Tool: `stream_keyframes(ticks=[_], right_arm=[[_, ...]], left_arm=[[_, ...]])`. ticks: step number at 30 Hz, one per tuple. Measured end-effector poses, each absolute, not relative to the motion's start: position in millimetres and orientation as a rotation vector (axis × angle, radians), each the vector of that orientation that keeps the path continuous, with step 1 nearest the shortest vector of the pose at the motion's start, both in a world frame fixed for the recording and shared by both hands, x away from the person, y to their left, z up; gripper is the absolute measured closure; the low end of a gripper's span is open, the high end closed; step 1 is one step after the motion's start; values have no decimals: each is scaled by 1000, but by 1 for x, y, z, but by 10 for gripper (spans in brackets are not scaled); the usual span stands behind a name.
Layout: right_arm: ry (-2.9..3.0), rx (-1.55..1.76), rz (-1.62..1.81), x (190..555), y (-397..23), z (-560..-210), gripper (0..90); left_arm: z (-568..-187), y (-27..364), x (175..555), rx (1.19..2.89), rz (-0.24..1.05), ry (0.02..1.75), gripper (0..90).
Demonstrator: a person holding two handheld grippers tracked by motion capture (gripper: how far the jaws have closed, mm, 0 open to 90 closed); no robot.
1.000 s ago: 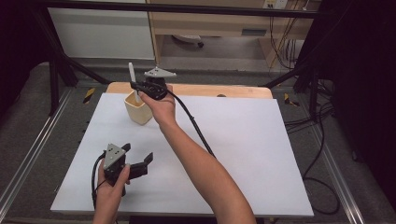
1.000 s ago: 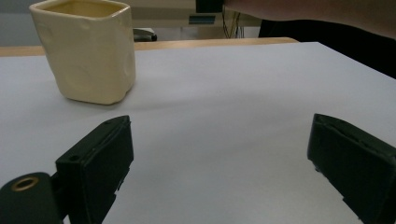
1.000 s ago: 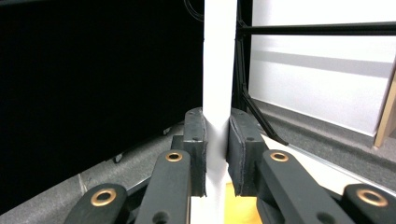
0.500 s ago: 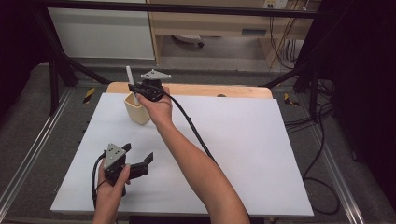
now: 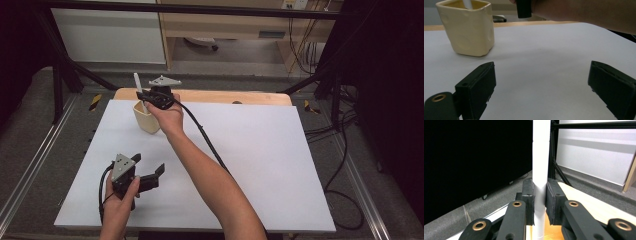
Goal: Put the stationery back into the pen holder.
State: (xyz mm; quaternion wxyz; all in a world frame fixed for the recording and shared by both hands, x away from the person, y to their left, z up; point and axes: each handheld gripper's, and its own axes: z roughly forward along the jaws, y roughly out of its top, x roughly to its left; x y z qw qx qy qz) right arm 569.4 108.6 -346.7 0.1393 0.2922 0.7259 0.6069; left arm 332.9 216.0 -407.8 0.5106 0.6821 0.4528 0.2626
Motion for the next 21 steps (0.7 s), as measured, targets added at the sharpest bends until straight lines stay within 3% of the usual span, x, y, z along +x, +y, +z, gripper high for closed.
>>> stream_keyframes(ticks=[21], right_arm=[[2136, 859, 1638, 576, 116, -365, 785]], left_arm=[[-408, 217, 333, 1637, 629, 1090, 83]])
